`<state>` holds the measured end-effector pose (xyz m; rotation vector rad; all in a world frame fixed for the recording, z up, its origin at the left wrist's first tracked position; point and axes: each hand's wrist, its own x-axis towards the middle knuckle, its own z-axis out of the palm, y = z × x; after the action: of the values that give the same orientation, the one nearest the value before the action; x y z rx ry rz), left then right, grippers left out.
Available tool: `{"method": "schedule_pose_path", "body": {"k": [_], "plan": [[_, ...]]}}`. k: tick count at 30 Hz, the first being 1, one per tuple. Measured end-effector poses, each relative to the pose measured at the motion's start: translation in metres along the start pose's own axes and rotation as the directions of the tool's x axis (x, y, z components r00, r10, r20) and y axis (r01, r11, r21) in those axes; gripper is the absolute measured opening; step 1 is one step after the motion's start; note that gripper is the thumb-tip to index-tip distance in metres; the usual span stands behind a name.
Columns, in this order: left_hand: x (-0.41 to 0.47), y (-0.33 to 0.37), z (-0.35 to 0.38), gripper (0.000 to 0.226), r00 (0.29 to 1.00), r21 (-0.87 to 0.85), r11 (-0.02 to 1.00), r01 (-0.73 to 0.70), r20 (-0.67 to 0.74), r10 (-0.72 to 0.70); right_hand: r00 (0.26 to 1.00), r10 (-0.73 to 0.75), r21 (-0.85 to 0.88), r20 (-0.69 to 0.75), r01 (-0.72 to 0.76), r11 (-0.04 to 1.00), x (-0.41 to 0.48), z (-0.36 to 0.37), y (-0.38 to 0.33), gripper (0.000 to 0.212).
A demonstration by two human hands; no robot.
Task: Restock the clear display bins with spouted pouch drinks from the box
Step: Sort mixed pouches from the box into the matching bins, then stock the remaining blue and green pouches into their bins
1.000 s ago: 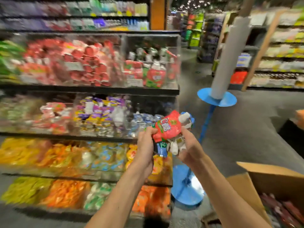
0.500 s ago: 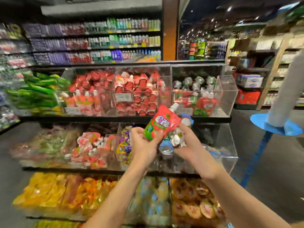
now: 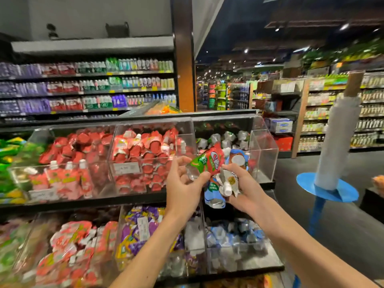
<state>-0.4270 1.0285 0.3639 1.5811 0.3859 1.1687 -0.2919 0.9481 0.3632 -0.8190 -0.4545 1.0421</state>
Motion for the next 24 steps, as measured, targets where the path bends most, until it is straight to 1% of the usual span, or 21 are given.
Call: {"method": "schedule_pose_path", "body": {"k": [3,5,8,10,11,13,15,17,19,22,24], "plan": [[0.025,0.003,0.024,0.039,0.997,0.048,0.996,-0.077,0.014,0.076,0.999,-0.023,-0.051,0.033,0.024,0.998,0.017,-0.01,-0.033,0.028],[0.047,0.007,0.043,0.041,0.987,0.16,0.975,-0.155,-0.012,0.159,0.999,-0.027,-0.079,0.022,0.029,0.996,0.035,-0.019,-0.058,0.025],[0.089,0.009,0.067,0.048,0.951,0.363,0.89,-0.276,-0.031,0.308,1.0,0.001,-0.145,0.026,0.002,0.989,0.061,-0.035,-0.095,0.02],[0.12,-0.001,0.076,0.052,0.917,0.547,0.767,-0.334,0.0,0.399,0.998,0.032,-0.154,0.052,-0.024,0.988,0.076,-0.048,-0.114,0.016],[0.133,-0.007,0.079,0.047,0.904,0.622,0.701,-0.349,0.027,0.426,0.996,0.051,-0.154,0.069,-0.039,0.987,0.08,-0.054,-0.122,0.015],[0.157,-0.02,0.082,0.031,0.906,0.731,0.591,-0.342,0.088,0.415,0.993,0.085,-0.156,0.079,-0.072,0.985,0.09,-0.067,-0.133,0.022],[0.173,-0.032,0.084,0.027,0.92,0.821,0.47,-0.325,0.159,0.359,0.989,0.127,-0.147,0.07,-0.116,0.982,0.1,-0.076,-0.138,0.028],[0.185,-0.044,0.088,0.027,0.924,0.867,0.372,-0.332,0.221,0.311,0.985,0.162,-0.148,0.061,-0.152,0.977,0.104,-0.081,-0.14,0.026],[0.197,-0.057,0.093,0.027,0.923,0.895,0.283,-0.345,0.27,0.274,0.981,0.173,-0.143,0.082,-0.161,0.977,0.107,-0.083,-0.141,0.022],[0.213,-0.075,0.094,0.021,0.922,0.937,0.077,-0.341,0.317,0.223,0.977,0.174,-0.152,0.124,-0.154,0.976,0.107,-0.082,-0.143,0.01],[0.223,-0.085,0.093,0.021,0.924,0.944,-0.064,-0.325,0.331,0.193,0.975,0.178,-0.172,0.136,-0.154,0.973,0.104,-0.082,-0.143,0.013]]}}
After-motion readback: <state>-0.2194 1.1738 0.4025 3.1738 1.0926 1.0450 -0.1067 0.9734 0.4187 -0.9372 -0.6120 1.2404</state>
